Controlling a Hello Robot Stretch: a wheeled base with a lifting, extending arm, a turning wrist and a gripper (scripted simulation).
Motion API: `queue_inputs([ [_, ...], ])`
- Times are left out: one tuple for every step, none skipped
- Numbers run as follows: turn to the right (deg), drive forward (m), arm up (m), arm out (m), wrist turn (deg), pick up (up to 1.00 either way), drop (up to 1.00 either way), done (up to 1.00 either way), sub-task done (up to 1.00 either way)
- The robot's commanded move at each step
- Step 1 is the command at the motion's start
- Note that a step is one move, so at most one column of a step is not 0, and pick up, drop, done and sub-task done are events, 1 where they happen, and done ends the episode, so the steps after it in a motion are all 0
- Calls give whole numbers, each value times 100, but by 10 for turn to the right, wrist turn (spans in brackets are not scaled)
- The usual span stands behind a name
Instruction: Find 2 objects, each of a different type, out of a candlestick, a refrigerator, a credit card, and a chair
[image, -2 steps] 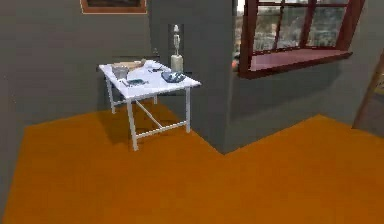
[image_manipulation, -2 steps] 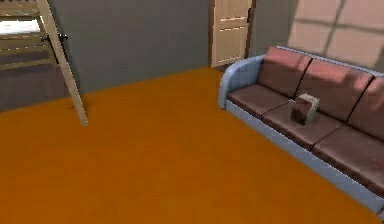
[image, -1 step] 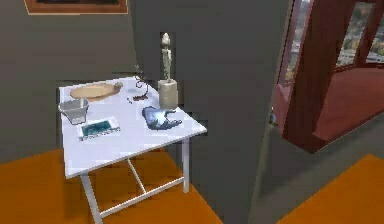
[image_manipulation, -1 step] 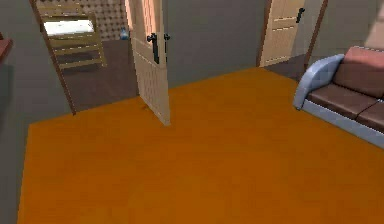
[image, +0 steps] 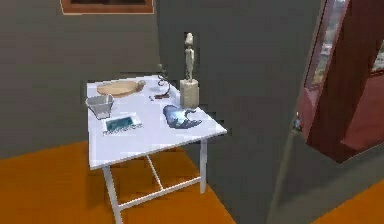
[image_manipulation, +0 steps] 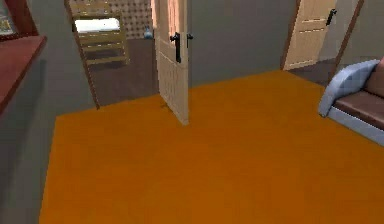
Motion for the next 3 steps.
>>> queue_inputs([
  [0,35,0,0,0,0,0,0,0],
  [-90,0,0,0,0,0,0,0,0],
  [0,0,0,0,0,0,0,100,0],
])
